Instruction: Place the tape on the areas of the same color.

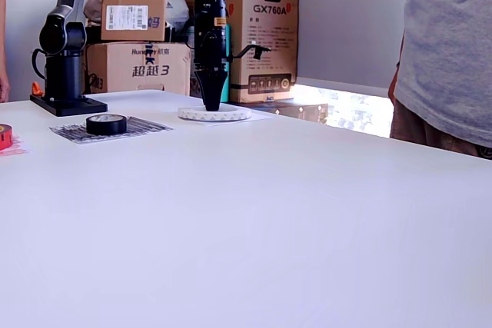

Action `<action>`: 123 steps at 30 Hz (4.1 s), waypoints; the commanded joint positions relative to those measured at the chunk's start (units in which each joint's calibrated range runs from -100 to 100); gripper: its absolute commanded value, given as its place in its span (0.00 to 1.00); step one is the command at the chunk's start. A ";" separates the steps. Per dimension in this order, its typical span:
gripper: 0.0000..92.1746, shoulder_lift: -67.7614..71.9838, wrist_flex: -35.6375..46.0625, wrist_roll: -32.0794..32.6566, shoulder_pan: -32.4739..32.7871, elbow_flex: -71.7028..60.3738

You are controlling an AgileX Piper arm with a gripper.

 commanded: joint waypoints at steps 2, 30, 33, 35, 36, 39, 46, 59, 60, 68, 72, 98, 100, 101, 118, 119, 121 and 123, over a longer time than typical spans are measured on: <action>0.33 -0.39 -0.82 -0.73 0.15 0.05; 0.54 -1.32 0.96 -0.40 -0.01 -4.85; 0.54 -1.32 5.46 -0.24 0.07 -9.94; 0.54 -1.32 8.51 -0.24 -0.24 -14.39; 0.54 -1.32 10.12 -0.24 -0.48 -16.85; 0.54 -1.23 14.54 -0.24 -2.14 -23.75; 0.53 -0.48 16.91 -1.22 -9.48 -29.84; 0.53 -1.23 17.17 -8.84 -22.66 -27.84; 0.53 -1.41 17.17 -9.82 -23.45 -28.02; 0.53 -13.58 16.91 -15.14 -27.08 -23.21; 0.53 -19.47 16.40 -15.39 -27.08 -18.21; 0.53 -53.15 1.55 -21.85 -29.52 6.96; 0.54 -56.33 -0.48 -22.02 -29.68 9.69; 0.54 -57.82 -1.16 -22.59 -29.76 11.05; 0.54 -77.19 -10.24 -26.44 -29.92 27.04; 0.54 -78.03 -10.67 -26.44 -29.92 27.68; 0.54 -79.52 -11.51 -26.44 -29.92 28.86; 0.54 -80.65 -12.45 -26.52 -29.92 30.04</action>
